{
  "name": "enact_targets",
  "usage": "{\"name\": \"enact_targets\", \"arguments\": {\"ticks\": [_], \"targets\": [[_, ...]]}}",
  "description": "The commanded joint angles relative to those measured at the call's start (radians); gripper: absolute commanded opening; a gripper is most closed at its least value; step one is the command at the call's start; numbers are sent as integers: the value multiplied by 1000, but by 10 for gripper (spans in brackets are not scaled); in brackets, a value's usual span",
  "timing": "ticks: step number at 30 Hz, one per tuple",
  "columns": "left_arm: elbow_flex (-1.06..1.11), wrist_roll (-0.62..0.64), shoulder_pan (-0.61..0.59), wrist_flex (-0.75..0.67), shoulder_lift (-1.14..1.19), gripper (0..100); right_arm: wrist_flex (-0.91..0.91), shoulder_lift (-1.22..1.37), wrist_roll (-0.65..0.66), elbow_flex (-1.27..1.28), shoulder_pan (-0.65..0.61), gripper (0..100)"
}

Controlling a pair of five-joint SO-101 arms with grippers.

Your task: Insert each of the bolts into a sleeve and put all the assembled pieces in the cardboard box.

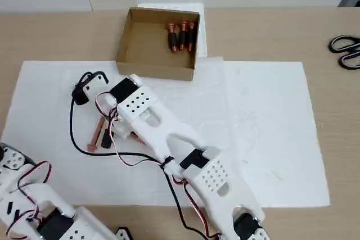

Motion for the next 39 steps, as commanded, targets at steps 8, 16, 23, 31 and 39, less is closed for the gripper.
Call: {"name": "enact_targets", "arguments": {"ticks": [8,16,23,31,39], "targets": [[-8,-5,-2,2,-15,6,-13,21,5,6,73,215],[-8,-5,-2,2,-15,6,-12,21,5,6,73,214],[-8,-3,-2,2,-15,6,-13,21,5,6,73,0],[-12,0,5,3,-15,6,38,-25,11,0,73,5],[-12,-3,152,6,-15,6,131,-274,8,-49,88,5]]}}
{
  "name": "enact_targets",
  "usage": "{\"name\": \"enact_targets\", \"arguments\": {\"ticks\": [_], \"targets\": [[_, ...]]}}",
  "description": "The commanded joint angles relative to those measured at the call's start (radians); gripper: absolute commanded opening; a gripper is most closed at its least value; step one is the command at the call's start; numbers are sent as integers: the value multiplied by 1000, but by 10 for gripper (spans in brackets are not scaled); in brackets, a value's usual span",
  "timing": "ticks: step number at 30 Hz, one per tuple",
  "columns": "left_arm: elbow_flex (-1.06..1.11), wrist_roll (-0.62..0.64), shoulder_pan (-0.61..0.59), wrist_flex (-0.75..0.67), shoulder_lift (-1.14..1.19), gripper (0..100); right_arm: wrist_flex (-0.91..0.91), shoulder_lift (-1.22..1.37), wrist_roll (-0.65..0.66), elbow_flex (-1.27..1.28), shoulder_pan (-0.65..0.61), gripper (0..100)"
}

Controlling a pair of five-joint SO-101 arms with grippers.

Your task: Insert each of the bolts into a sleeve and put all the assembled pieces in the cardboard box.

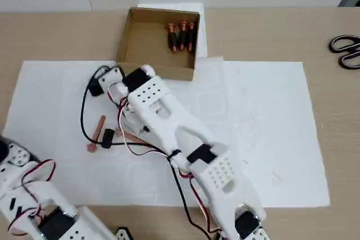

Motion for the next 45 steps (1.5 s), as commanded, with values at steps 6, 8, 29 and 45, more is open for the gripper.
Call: {"name": "enact_targets", "arguments": {"ticks": [6,8,29,45], "targets": [[-62,3,361,176,-12,6,56,-308,5,-38,31,5],[-102,31,480,245,-11,6,56,-366,5,-6,50,5],[-433,101,609,304,-8,6,8,-1184,-34,709,329,5],[-987,-77,603,482,230,6,-266,-1939,-41,1370,421,5]]}}
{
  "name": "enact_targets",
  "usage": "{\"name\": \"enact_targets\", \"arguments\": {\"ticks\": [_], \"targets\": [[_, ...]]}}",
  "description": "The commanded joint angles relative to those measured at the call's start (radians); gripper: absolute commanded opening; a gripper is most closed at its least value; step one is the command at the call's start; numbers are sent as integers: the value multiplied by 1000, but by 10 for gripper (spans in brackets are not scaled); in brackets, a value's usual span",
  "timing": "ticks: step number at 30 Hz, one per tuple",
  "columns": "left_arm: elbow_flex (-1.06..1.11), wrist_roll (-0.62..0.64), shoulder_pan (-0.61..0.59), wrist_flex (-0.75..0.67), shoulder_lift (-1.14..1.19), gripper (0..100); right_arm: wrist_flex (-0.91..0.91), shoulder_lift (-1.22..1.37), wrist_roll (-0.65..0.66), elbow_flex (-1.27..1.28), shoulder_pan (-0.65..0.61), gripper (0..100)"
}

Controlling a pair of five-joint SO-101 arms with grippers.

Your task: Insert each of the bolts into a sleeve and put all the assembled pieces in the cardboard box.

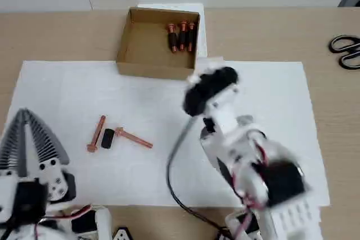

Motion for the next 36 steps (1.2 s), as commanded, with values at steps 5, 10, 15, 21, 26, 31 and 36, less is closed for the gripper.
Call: {"name": "enact_targets", "arguments": {"ticks": [5,10,15,21,26,31,36], "targets": [[-220,129,6,120,397,6,-151,-435,-14,299,173,5],[-239,454,150,249,690,6,-151,-650,-15,509,180,5],[-252,695,305,405,965,6,-154,-746,-83,557,182,5],[-364,999,325,488,1200,6,-148,-682,-181,557,182,5],[-380,1096,333,500,1307,7,-147,-671,-180,562,182,5],[-378,1137,364,500,1389,7,-147,-670,-178,565,183,5],[-383,1137,391,543,1470,7,-147,-670,-164,617,176,5]]}}
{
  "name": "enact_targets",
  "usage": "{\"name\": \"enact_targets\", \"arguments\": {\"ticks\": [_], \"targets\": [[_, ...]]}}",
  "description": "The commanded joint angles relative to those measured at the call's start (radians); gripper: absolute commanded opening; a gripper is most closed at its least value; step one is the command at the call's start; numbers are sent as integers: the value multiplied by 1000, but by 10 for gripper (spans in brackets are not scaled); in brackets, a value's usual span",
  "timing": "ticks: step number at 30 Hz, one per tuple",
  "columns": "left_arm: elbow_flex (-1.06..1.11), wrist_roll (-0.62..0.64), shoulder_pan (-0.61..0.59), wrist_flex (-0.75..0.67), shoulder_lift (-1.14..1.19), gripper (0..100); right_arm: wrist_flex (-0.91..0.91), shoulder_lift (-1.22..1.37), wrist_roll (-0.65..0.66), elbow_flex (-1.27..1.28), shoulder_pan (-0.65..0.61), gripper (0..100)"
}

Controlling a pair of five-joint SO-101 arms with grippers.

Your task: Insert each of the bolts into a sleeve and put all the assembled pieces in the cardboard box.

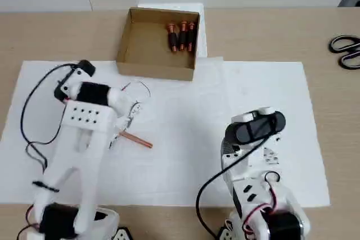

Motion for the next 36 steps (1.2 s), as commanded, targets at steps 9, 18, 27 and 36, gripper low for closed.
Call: {"name": "enact_targets", "arguments": {"ticks": [9,18,27,36], "targets": [[-42,21,11,14,28,7,-134,-19,172,126,4,5],[-4,157,9,-78,28,7,-358,-19,172,301,7,4],[150,104,8,-221,28,52,-355,-21,172,304,42,4],[163,103,8,-218,29,196,-360,-21,172,304,71,4]]}}
